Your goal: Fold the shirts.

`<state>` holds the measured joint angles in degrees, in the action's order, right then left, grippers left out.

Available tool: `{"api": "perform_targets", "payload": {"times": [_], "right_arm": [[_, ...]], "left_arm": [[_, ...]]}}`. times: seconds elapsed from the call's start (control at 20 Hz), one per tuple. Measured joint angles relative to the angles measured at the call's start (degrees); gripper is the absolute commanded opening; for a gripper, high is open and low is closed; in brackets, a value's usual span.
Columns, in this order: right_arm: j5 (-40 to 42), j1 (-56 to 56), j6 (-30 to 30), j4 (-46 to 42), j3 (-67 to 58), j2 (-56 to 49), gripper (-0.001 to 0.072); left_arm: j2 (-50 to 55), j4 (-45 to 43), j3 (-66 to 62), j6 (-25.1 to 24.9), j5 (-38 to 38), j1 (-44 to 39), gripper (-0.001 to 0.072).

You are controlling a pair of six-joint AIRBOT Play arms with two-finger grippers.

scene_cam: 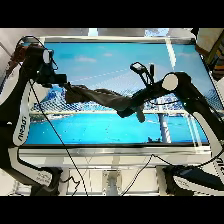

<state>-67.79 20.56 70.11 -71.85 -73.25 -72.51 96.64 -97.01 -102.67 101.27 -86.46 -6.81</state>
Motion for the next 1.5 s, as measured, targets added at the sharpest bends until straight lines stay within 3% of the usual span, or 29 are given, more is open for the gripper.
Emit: {"api": "perform_targets", "payload": {"times": [0.25,0.4,0.65,0.9,1.25,1.5], "right_arm": [[1.86,-4.72,0.52,-0.87,0.31,0.00,0.0018],[2.27,-6.38,0.55,-1.18,0.35,0.00,0.0018],[2.51,-7.21,0.48,-1.29,0.35,0.00,0.0018],[2.62,-7.61,0.39,-1.22,0.35,0.00,0.0018],[2.64,-7.72,0.35,-1.05,0.35,0.00,0.0019],[2.73,-7.72,0.35,-1.05,0.35,0.00,0.0019]], "left_arm": [[-0.76,16.59,6.03,-3.91,-1.60,-1.88,0.0487],[-0.85,20.50,13.84,-4.74,3.58,-5.07,0.0487],[-0.90,23.26,21.00,-5.16,18.67,-8.11,0.0487],[-0.92,24.79,22.51,-5.49,27.39,-8.76,0.0487],[-0.87,25.07,22.84,-5.60,29.49,-8.87,0.0484],[-0.68,19.17,22.84,-2.64,23.82,-8.87,0.0484]]}}
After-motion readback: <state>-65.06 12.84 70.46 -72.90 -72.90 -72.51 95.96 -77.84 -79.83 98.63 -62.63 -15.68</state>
